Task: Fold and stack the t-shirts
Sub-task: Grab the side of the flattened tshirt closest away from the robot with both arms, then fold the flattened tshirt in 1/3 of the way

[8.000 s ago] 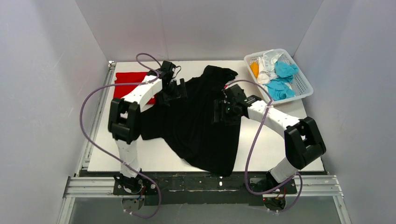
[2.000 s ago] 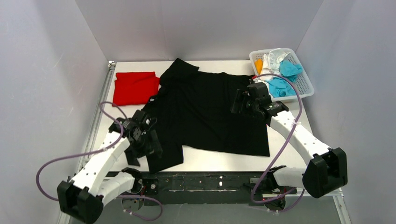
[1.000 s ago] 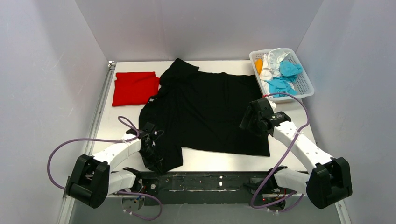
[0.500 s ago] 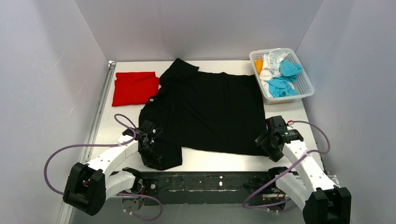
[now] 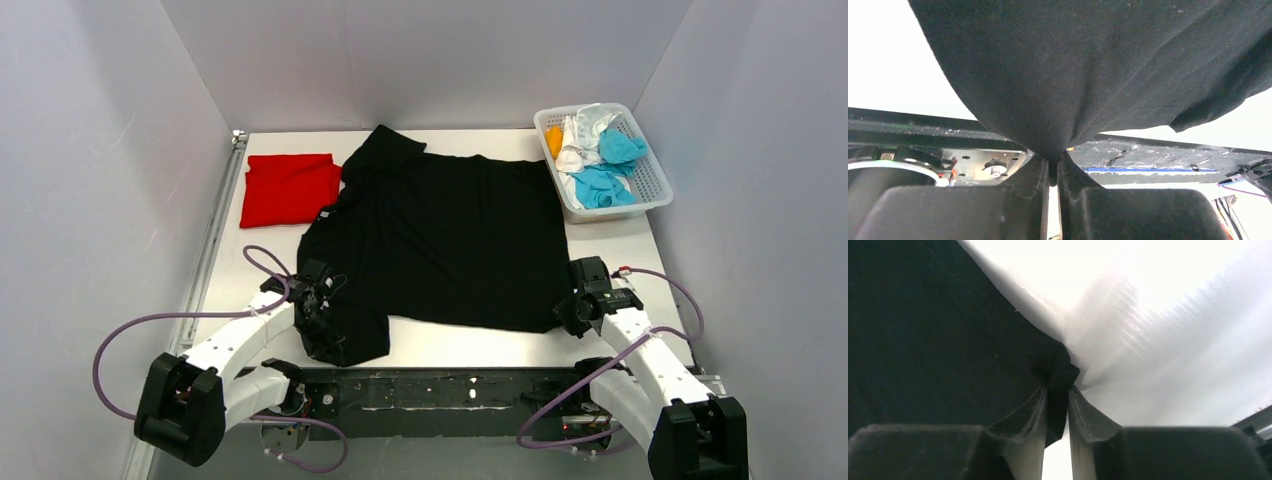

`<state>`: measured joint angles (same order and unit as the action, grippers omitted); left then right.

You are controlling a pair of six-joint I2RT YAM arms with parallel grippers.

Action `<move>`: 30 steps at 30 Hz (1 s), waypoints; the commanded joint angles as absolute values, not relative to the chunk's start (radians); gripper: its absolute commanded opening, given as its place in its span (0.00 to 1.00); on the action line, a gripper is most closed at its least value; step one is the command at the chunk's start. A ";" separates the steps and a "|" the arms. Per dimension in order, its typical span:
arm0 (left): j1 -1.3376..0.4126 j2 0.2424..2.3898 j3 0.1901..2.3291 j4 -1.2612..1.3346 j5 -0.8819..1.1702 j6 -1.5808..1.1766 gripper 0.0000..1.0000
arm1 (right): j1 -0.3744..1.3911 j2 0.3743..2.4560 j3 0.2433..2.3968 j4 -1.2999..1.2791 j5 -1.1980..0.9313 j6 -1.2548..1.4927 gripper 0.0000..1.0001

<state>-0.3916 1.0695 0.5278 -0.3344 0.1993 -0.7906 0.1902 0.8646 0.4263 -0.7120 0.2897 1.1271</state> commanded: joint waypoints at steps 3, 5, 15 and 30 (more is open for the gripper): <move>-0.393 1.066 0.618 -0.674 0.247 -0.788 0.00 | 0.186 0.890 0.446 -0.690 0.297 1.113 0.01; -0.395 1.037 0.634 -0.786 0.258 -0.790 0.00 | 0.186 0.860 0.476 -0.768 0.306 1.099 0.01; -0.398 0.747 0.593 -1.068 0.296 -0.906 0.00 | 0.187 0.671 0.648 -1.143 0.175 1.097 0.01; -0.399 0.736 0.596 -0.975 0.373 -0.912 0.00 | 0.187 0.483 0.817 -1.445 0.256 1.136 0.01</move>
